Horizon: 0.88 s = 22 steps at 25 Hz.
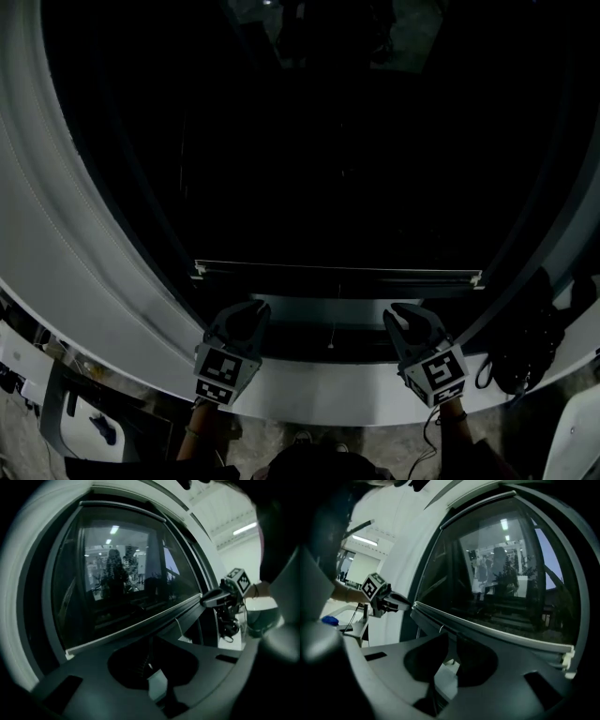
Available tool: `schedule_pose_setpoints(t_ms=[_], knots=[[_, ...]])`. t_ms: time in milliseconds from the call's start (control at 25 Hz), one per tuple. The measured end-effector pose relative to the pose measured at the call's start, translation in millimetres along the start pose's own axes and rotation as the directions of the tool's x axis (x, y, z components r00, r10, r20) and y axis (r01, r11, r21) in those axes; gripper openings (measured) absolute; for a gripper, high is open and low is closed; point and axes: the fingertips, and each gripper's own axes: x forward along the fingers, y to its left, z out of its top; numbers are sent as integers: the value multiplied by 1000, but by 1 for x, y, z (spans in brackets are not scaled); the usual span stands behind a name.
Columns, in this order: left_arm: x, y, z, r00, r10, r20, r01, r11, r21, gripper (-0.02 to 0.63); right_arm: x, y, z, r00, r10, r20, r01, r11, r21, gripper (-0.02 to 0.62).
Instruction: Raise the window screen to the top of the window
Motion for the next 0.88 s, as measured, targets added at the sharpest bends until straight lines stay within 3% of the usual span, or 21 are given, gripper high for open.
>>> schedule_pose_setpoints(t_ms=[80, 200, 400, 640, 720, 880], knots=[[8, 15, 4, 999, -10, -51, 16, 992, 121, 27, 9, -7, 2, 999, 7, -33, -9, 998, -68, 55], [21, 27, 5, 989, -42, -143, 82, 954, 289, 38, 19, -14, 3, 996, 18, -90, -33, 986, -161, 67], [40, 27, -9, 950, -74, -302, 221, 845, 488, 43, 33, -14, 0, 977, 51, -209, -111, 951, -290, 69], [53, 34, -18, 924, -25, -382, 283, 718, 636, 49, 49, -18, -11, 925, 5, -380, -201, 856, -477, 69], [53, 33, -18, 917, -36, -397, 305, 705, 640, 49, 52, -23, -14, 906, -28, -421, -219, 822, -526, 67], [52, 31, -17, 908, -69, -414, 336, 711, 618, 51, 53, -30, -23, 861, -42, -507, -284, 787, -548, 66]])
